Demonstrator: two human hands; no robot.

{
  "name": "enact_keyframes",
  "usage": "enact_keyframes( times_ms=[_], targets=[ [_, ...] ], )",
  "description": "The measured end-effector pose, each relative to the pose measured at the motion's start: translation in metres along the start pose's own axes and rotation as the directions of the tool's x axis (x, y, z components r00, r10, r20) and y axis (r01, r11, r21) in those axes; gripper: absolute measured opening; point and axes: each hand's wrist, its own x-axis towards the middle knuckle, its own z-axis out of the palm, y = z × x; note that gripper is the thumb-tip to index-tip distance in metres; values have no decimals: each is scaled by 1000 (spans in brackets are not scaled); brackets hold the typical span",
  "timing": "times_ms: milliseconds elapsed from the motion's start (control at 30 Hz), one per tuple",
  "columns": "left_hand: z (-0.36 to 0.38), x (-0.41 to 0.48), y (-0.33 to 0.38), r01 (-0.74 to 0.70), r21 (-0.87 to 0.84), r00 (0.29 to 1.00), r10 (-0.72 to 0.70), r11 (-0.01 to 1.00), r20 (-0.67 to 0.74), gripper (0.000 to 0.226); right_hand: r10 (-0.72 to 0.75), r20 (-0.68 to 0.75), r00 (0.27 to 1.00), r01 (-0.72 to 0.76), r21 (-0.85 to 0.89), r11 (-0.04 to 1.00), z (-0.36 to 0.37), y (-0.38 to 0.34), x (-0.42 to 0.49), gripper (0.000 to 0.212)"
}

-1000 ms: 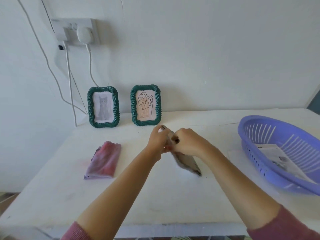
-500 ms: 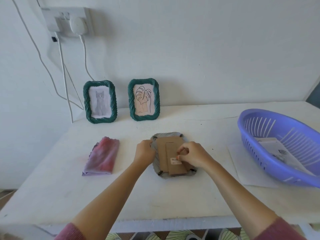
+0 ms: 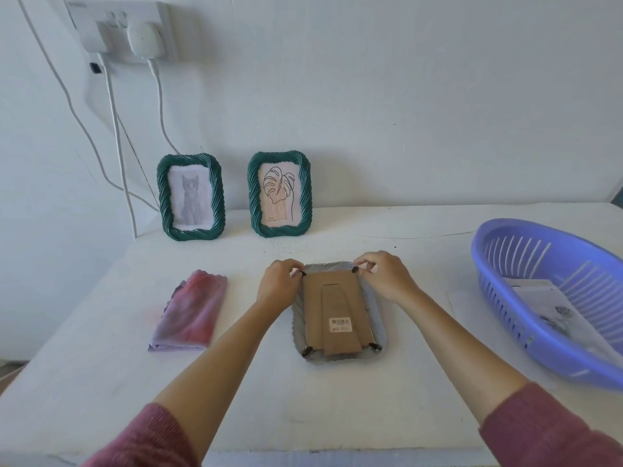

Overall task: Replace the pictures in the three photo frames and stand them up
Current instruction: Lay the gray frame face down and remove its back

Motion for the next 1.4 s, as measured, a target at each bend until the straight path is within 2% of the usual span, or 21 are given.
enact_keyframes(
  times_ms=[167,367,600,700,933,1067,1167,1300,1400],
  targets=[
    [1,11,-1,-29,8,999,28,1000,41,22,-64,86,994,65,-10,998,10,10,24,23],
    [0,24,-12,-77,10,994,76,997,82,17,-97,69,993,95,34,995,15,19,34,13],
    [6,27,-15,-41,-3,999,41,999,11,12,-103,33,994,99,95,991,18,21,38,5],
    [9,27,-13,-15,1,1000,15,1000,-14,6,-97,32,995,94,94,991,20,19,40,8],
    [16,26,-9,9,44,998,-6,999,-60,7,-36,1,999,36,92,995,28,17,45,8],
    [13,25,-10,47,-30,998,-48,998,-38,6,-20,-53,998,26,121,992,35,19,41,5],
    [11,19,-16,26,-147,999,-30,989,-25,8,-26,-94,995,46,214,976,38,27,31,9],
    [8,3,-23,1,-263,997,-22,965,-76,21,4,-151,989,50,351,935,32,36,13,14],
    [4,-10,-24,19,-317,993,-55,948,-105,20,8,-185,983,63,378,924,32,39,-1,16]
  ],
)
